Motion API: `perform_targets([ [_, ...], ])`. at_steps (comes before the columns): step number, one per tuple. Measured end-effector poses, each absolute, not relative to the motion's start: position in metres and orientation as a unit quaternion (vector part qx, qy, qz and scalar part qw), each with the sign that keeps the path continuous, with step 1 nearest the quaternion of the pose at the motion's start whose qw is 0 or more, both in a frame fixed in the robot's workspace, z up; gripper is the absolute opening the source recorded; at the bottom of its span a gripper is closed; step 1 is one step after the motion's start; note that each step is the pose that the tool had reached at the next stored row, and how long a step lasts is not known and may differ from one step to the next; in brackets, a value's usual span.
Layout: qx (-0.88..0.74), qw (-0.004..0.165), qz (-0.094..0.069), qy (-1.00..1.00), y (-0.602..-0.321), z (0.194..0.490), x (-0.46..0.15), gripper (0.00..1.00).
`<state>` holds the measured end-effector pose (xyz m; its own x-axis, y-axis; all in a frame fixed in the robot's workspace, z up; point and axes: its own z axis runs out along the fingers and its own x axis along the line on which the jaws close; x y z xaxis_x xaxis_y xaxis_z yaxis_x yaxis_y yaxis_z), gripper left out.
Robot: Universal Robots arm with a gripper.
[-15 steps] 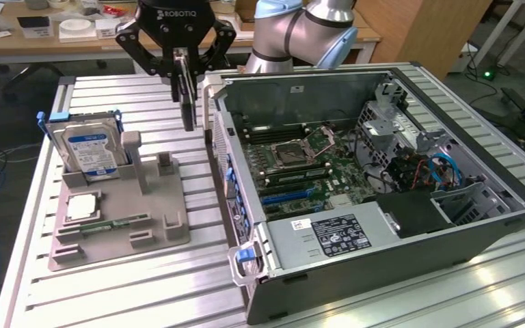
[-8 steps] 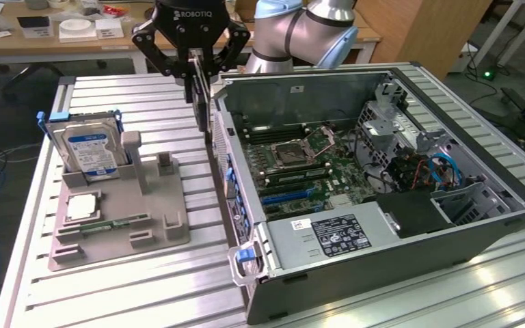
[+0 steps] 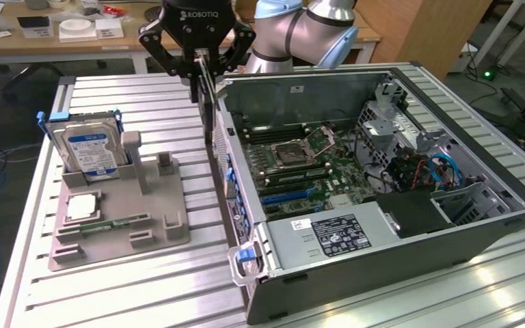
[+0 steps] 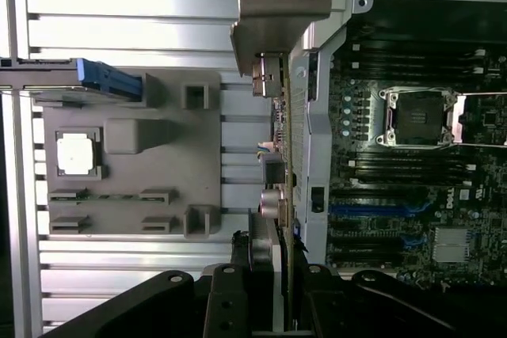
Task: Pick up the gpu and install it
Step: 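Pick up the gpu and move the gpu toward the slot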
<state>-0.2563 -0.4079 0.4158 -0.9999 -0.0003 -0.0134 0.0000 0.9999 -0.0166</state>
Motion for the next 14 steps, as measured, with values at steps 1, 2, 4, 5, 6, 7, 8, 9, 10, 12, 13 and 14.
perform_targets([
  [1,0.0,0.007,-0.008,1.0,-0.408,0.416,-0.256,0.28],
  [2,0.0,0.007,-0.008,1.0,-0.408,0.416,-0.255,0.28],
  [4,0.0,0.007,-0.008,1.0,-0.408,0.416,-0.252,0.28],
  [5,0.0,0.007,-0.008,1.0,-0.408,0.416,-0.251,0.28],
  [6,0.0,0.007,-0.008,1.0,-0.408,0.416,-0.249,0.28],
  [7,0.0,0.007,-0.008,1.0,-0.408,0.416,-0.248,0.28],
  [8,0.0,0.007,-0.008,1.0,-0.408,0.416,-0.246,0.28],
  [9,0.0,0.007,-0.008,1.0,-0.408,0.416,-0.244,0.28],
  [10,0.0,0.007,-0.008,1.0,-0.408,0.416,-0.242,0.28],
  [12,0.0,0.007,-0.008,1.0,-0.408,0.416,-0.239,0.28],
  [13,0.0,0.007,-0.008,1.0,-0.408,0.416,-0.238,0.28],
  [14,0.0,0.007,-0.008,1.0,-0.408,0.416,-0.236,0.28],
])
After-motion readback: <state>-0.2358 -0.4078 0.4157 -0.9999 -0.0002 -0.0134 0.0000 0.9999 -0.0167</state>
